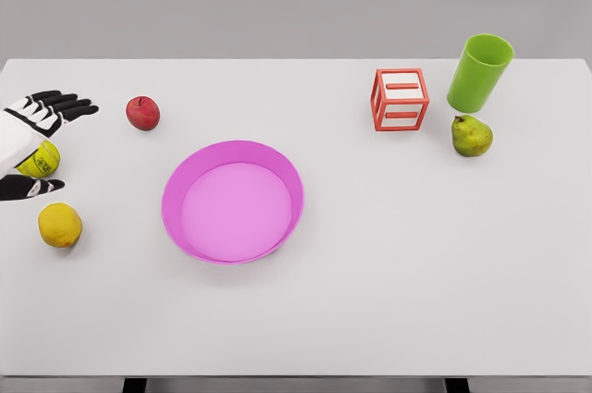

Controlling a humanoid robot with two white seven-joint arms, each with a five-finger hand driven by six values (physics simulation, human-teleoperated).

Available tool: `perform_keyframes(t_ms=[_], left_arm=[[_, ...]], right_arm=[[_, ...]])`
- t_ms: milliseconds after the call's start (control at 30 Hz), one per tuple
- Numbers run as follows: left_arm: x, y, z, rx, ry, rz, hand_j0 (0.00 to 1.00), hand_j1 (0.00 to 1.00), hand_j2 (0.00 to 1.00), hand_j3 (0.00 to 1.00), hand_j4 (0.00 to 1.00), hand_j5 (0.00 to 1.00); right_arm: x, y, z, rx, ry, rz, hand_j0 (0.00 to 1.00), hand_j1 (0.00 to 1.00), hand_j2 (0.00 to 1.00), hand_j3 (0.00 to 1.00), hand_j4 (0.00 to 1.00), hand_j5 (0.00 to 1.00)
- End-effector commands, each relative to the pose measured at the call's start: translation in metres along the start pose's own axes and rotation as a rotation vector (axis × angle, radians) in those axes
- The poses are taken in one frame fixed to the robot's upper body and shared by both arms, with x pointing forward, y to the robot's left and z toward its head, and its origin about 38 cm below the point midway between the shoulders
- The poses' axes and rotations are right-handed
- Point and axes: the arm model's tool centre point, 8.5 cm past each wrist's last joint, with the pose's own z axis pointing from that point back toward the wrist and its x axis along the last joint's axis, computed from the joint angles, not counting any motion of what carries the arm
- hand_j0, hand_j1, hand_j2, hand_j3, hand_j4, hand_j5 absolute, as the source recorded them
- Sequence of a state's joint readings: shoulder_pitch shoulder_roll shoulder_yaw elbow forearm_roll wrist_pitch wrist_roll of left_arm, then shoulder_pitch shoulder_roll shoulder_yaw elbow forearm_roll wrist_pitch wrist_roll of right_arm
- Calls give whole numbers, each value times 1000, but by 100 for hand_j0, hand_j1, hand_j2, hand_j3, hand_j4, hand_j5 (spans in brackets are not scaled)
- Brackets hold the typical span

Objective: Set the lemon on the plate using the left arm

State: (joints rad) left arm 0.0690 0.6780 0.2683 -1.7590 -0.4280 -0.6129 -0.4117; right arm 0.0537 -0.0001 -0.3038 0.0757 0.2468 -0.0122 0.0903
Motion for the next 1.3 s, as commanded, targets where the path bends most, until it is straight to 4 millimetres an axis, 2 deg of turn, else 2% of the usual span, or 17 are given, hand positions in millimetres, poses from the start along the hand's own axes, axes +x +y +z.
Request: perform_keyframes(t_ms=[0,133,200,267,600,767,900,1100,1267], left_arm=[[-1,2,1,5,2,1,100,100,100,100,100,100],[-1,2,1,2,3,-2,100,100,100,100,100,100],[-3,6,2,-10,3,-18,100,100,100,100,100,100],[4,14,2,-25,-21,-54,100,100,100,100,100,100],[1,11,5,-249,-20,-111,100,100,100,100,100,100],[-1,15,7,-278,-22,-135,100,100,100,100,100,100],[-1,7,13,-339,-24,-138,100,100,100,100,100,100],[5,-10,8,-389,-49,-134,100,100,100,100,100,100],[1,-19,10,-439,-14,-196,100,100,100,100,100,100]], right_arm=[[0,0,0,0,0,0,100,100,100,100,100,100],[0,0,0,1,1,0,100,100,100,100,100,100],[0,0,0,1,1,0,100,100,100,100,100,100],[0,0,0,1,1,0,100,100,100,100,100,100],[0,0,0,0,0,0,100,100,100,100,100,100],[0,0,0,0,0,0,100,100,100,100,100,100],[0,0,0,1,1,0,100,100,100,100,100,100],[0,0,0,1,1,0,100,100,100,100,100,100],[0,0,0,1,1,0,100,100,100,100,100,100]])
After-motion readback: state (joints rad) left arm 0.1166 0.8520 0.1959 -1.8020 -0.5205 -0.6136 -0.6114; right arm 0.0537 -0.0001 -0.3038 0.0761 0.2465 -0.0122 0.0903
